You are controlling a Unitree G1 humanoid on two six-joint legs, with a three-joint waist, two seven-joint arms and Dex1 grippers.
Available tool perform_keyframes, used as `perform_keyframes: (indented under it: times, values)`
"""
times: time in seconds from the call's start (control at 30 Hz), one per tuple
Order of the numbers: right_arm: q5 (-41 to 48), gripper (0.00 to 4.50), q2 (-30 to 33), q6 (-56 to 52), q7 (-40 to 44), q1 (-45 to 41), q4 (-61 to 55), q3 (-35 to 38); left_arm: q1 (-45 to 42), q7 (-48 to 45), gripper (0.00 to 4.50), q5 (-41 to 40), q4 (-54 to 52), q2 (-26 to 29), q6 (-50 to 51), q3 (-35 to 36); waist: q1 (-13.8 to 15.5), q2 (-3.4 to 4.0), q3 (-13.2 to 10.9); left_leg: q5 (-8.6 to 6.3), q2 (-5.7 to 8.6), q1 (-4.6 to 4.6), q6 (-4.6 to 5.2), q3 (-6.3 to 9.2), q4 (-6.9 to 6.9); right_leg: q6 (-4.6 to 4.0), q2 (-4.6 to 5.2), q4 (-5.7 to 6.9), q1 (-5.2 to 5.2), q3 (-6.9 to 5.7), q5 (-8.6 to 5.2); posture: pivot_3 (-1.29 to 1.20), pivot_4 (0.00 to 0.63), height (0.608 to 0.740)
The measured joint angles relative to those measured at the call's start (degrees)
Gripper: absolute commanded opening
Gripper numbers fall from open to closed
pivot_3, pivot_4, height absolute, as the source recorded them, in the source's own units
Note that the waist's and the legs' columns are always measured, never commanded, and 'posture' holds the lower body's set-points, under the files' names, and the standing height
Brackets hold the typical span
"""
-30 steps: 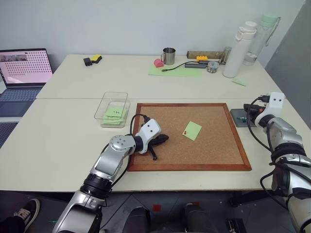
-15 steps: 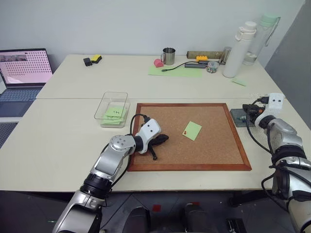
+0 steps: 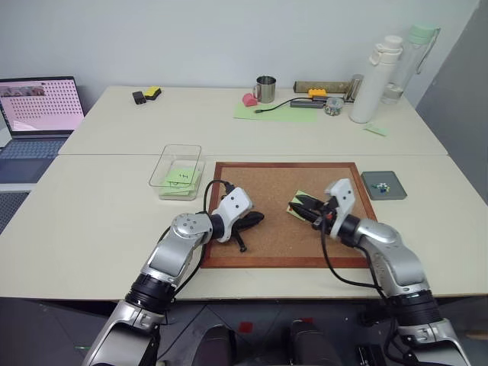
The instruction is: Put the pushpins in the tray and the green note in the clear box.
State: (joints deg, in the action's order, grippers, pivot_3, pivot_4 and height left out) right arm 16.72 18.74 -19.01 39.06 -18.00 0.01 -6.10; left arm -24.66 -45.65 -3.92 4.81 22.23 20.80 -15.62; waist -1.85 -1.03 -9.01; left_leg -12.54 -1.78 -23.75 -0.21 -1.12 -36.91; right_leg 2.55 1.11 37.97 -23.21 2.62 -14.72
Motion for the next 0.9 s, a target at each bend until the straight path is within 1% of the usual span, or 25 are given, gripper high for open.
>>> perform_keyframes:
  times: [0.23,0.47,0.53,0.57,0.67,0.7,0.9]
  values:
    - [-4.9,1.38,-1.9,1.2,-4.1,-3.0,8.0,-1.0,0.2,0.0,0.0,0.0,-0.3,0.1,0.1,0.1,0.0,0.0,0.0,0.0,0.0,0.0,0.0,-0.18,0.01,-0.02,-0.01,0.0,-0.01,-0.02,-0.01,0.0,0.15,0.74]
    - [-6.5,1.38,-3.3,3.0,-4.2,-4.3,10.7,-0.8,1.4,0.4,0.0,0.0,-1.7,0.3,0.5,0.4,-0.1,-0.1,0.1,0.0,-0.02,0.02,0.0,-0.19,0.02,-0.02,-0.02,0.01,0.0,-0.01,-0.01,0.0,0.15,0.74]
    - [-6.4,1.02,-3.6,3.1,-4.1,-4.5,11.0,-0.6,1.6,0.7,0.0,0.0,-2.0,0.3,0.9,0.4,-0.1,-0.13,0.1,0.0,-0.03,0.03,0.0,-0.19,0.02,-0.02,-0.02,0.02,0.0,-0.01,-0.01,0.0,0.15,0.74]
    - [-6.4,0.93,-3.8,3.1,-4.0,-4.5,11.1,-0.5,1.6,0.8,0.0,0.0,-2.1,0.3,1.1,0.4,-0.1,-0.13,0.1,0.0,-0.03,0.04,0.0,-0.19,0.02,-0.02,-0.02,0.02,0.01,-0.01,-0.01,0.0,0.15,0.74]
    - [-6.4,0.19,-4.4,3.4,-3.5,-4.5,11.2,-0.7,1.7,1.1,0.0,0.0,-2.3,0.3,1.2,0.3,-0.1,-0.13,0.1,0.0,-0.03,0.04,0.0,-0.19,0.02,-0.02,-0.02,0.03,0.0,0.0,0.0,0.0,0.15,0.74]
    - [-6.4,0.07,-4.5,3.5,-3.2,-4.5,11.2,-0.8,1.7,1.1,0.0,0.0,-2.3,0.3,1.2,0.3,-0.1,-0.13,0.1,0.0,-0.03,0.04,0.0,-0.19,0.02,-0.02,-0.02,0.03,0.01,0.0,0.0,0.0,0.15,0.74]
    - [-6.4,0.07,-4.6,3.6,-2.8,-4.4,11.1,-0.7,1.7,1.2,0.0,0.0,-2.3,0.3,1.3,0.3,-0.1,-0.13,0.1,0.0,-0.03,0.05,0.0,-0.2,0.01,-0.02,-0.02,0.03,0.01,0.01,-0.01,0.0,0.15,0.74]
